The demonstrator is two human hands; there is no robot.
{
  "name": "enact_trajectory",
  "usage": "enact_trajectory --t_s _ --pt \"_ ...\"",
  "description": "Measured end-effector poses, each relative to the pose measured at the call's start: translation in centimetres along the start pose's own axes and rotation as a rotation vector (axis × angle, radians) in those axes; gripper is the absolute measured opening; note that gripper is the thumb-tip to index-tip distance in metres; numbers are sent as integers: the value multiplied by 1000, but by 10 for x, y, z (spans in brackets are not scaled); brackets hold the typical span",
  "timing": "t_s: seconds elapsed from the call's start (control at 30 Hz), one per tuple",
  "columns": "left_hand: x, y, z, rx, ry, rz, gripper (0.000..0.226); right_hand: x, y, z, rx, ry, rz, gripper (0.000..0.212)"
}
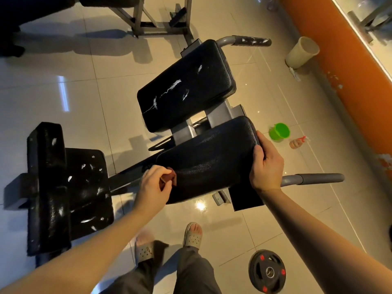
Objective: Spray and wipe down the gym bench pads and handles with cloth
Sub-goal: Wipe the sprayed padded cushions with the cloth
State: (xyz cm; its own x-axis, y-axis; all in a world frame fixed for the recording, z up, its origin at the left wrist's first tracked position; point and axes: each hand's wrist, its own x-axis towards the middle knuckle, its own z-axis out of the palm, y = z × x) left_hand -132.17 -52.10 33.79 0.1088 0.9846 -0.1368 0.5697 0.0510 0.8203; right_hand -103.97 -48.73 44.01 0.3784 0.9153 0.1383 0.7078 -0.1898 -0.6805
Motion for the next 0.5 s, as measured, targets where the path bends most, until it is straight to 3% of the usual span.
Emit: enact_trajectory --t_s 0.1,0.27,0.37,0.5 --pt "18 54 14 -67 94 -13 23 1 0 -1 -6 -10 -2 49" --pt "19 136 43 -146 -17 310 28 2 0 -3 -6 -19 -23 48" --pt "-4 97 33 -130 -48 338 28 1 -1 -4 8 -18 -22 47" --pt "-27 -3 4 9 -3 59 31 0 -1 -4 33 -25 -31 48"
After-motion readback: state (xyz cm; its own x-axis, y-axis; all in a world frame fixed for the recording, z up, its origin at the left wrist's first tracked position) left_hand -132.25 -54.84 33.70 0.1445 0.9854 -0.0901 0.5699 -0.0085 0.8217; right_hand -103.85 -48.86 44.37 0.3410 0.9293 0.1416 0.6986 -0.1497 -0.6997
